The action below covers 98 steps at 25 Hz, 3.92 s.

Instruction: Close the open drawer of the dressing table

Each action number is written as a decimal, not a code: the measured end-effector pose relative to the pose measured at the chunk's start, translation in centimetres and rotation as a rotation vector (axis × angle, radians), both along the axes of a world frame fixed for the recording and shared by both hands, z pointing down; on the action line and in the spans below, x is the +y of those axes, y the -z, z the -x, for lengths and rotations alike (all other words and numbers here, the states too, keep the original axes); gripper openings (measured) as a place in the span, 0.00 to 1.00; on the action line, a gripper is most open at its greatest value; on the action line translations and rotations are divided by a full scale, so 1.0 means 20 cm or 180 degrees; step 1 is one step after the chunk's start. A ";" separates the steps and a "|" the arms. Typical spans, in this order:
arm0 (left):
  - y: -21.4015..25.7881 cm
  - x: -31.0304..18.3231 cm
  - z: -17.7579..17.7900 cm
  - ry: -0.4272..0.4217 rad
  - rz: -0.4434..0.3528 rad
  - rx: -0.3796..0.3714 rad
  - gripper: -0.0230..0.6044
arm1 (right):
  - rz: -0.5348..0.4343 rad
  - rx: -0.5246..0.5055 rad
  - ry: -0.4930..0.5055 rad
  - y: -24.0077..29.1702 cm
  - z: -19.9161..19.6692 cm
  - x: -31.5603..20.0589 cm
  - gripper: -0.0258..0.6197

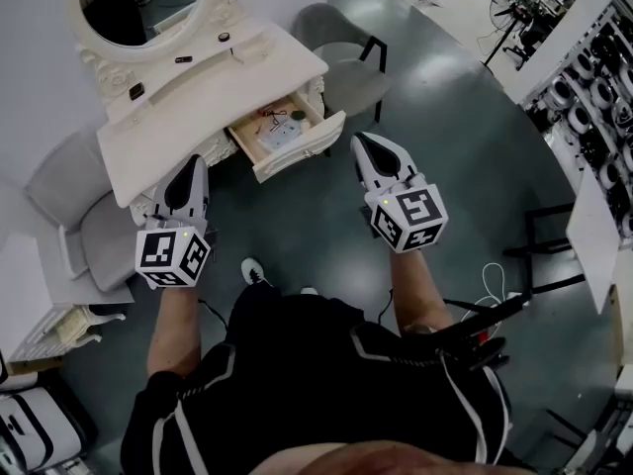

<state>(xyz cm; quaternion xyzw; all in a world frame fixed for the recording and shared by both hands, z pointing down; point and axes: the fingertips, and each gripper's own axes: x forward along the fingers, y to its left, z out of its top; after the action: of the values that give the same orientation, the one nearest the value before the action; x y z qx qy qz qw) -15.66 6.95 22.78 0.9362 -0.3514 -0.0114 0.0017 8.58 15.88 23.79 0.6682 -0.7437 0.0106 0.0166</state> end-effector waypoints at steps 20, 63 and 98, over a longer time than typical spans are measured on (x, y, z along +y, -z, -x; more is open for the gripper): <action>-0.28 -0.86 -0.18 -0.0426 0.0201 -0.0205 0.04 | 0.0332 0.0062 -0.0482 -0.33 -0.10 -0.76 0.05; -2.07 -0.83 -0.74 -0.0217 0.1901 -0.1497 0.04 | 0.2448 0.0269 0.0365 -2.24 -0.73 -1.18 0.08; -1.95 -1.08 -0.55 0.0860 0.2106 -0.1170 0.04 | 0.2374 0.0068 0.0804 -2.32 -0.65 -1.74 0.07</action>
<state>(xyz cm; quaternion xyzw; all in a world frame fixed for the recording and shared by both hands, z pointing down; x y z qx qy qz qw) -4.59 -14.73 61.76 0.8169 -0.4504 0.2699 0.2387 21.60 -18.83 70.17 0.5196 -0.7650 0.2711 0.2672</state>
